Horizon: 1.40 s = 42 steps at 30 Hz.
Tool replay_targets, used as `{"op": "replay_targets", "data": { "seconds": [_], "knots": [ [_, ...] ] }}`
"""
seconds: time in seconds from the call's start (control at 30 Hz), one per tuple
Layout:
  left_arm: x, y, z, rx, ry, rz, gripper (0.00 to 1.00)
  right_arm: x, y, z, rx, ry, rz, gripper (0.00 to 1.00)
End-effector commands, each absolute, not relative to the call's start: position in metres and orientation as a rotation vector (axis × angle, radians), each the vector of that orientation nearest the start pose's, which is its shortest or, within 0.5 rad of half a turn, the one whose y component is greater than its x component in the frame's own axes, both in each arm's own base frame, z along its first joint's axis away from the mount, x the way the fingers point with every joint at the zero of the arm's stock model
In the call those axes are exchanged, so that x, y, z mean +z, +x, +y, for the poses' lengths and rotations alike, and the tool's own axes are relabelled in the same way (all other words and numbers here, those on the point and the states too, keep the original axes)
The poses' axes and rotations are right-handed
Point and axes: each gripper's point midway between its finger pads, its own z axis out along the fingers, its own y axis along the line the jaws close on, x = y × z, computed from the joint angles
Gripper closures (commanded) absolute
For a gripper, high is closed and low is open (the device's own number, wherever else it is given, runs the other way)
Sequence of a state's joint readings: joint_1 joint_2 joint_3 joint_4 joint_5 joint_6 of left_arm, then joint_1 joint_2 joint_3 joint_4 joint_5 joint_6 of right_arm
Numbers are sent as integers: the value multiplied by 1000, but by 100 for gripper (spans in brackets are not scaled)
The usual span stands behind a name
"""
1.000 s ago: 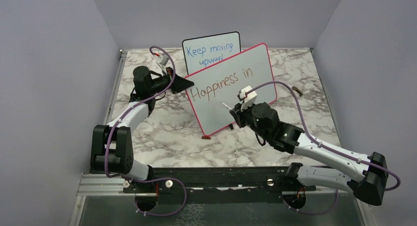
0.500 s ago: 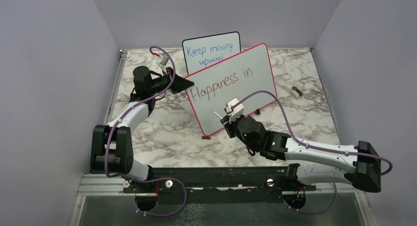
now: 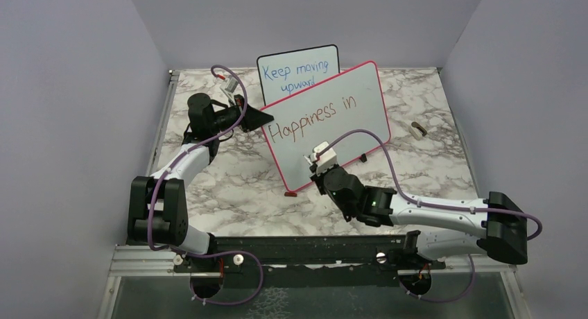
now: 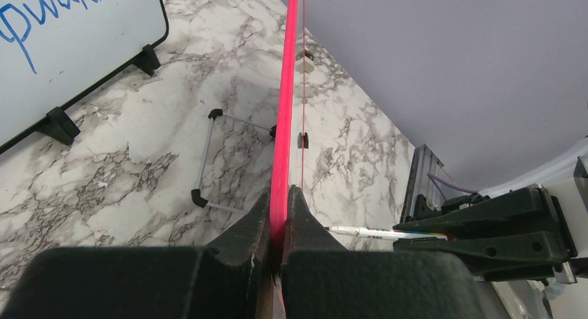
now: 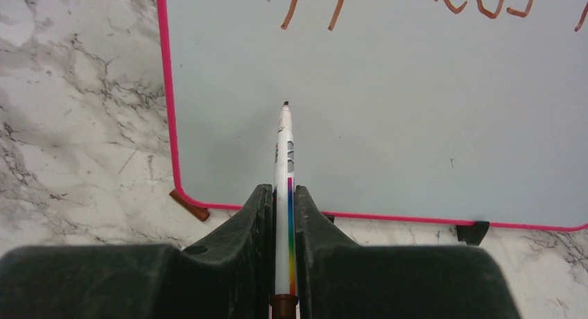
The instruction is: Write a sentence on the whiteboard
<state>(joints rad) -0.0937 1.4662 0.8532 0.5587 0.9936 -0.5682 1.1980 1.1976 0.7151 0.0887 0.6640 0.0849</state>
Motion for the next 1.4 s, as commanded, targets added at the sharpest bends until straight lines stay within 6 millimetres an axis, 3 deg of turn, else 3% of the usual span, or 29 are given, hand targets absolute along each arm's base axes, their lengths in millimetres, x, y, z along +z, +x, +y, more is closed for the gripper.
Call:
{"op": "replay_targets", "data": {
  "seconds": [0.0,0.4,1.37],
  "knots": [
    [216,364,-192,-1260,386,1794,100,193,233,297,230,-556,1748,99],
    [216,365,-192,-1259,385,1793,100,198,240,304,216,-540,1720,99],
    [218,364,-192,-1262,389,1790,100,189,249,318,164,-552,1727,99]
  ]
}}
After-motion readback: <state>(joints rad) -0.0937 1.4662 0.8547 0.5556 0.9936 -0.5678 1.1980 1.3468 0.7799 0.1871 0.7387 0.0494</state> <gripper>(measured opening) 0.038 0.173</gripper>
